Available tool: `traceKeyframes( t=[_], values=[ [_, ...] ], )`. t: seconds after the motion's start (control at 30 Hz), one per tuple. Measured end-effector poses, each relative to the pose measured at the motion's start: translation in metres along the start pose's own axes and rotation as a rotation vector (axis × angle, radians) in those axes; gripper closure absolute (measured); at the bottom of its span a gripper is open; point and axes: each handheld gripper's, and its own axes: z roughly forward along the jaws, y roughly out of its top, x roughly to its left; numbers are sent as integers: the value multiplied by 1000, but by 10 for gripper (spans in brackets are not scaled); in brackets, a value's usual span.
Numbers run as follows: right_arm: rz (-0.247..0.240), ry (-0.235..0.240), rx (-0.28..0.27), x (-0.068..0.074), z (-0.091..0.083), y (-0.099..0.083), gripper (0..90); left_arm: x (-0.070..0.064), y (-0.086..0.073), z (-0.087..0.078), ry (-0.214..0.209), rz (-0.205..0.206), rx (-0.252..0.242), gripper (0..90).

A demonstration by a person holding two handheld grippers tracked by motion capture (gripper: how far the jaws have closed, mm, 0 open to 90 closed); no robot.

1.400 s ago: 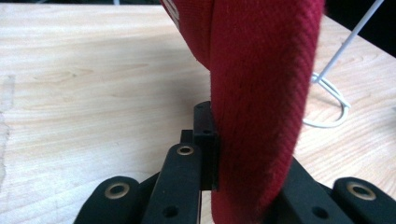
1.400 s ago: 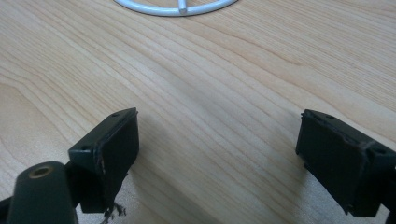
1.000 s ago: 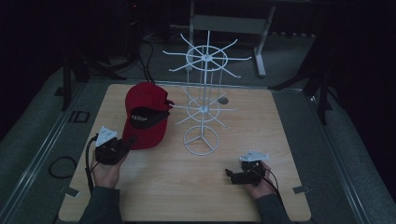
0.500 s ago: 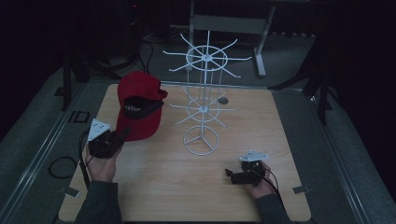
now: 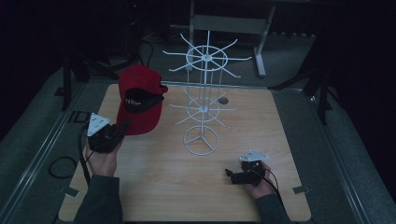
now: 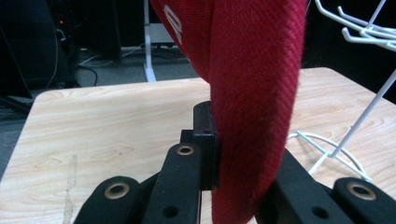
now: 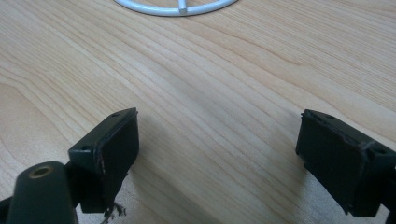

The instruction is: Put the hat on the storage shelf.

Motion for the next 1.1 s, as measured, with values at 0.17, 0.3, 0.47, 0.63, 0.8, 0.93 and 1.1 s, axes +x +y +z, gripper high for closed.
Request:
traceKeyframes(
  t=[0.17, 0.3, 0.47, 0.63, 0.8, 0.93, 1.1],
  values=[
    [-4, -2, -2, 0, 0, 0, 131, -3, 7, -1, 2, 0, -24, 857],
    [-4, -1, -2, 0, 0, 0, 131, -4, 11, -1, 0, -2, -40, 858],
    [-2, -1, -1, 0, 0, 0, 131, -6, 18, -1, 2, 1, -55, 858],
    [-4, -1, -2, 0, 0, 0, 131, -8, 25, -2, 2, -2, -81, 858],
    [-2, 0, 0, 0, 0, 0, 131, -10, 31, -4, -1, -7, -104, 858],
    [-2, -1, 0, 0, 0, 0, 131, -12, 35, -5, -2, -10, -121, 858],
    [-5, -1, -1, 0, 0, 0, 131, -13, 39, -7, -7, -11, -139, 858]
  ],
)
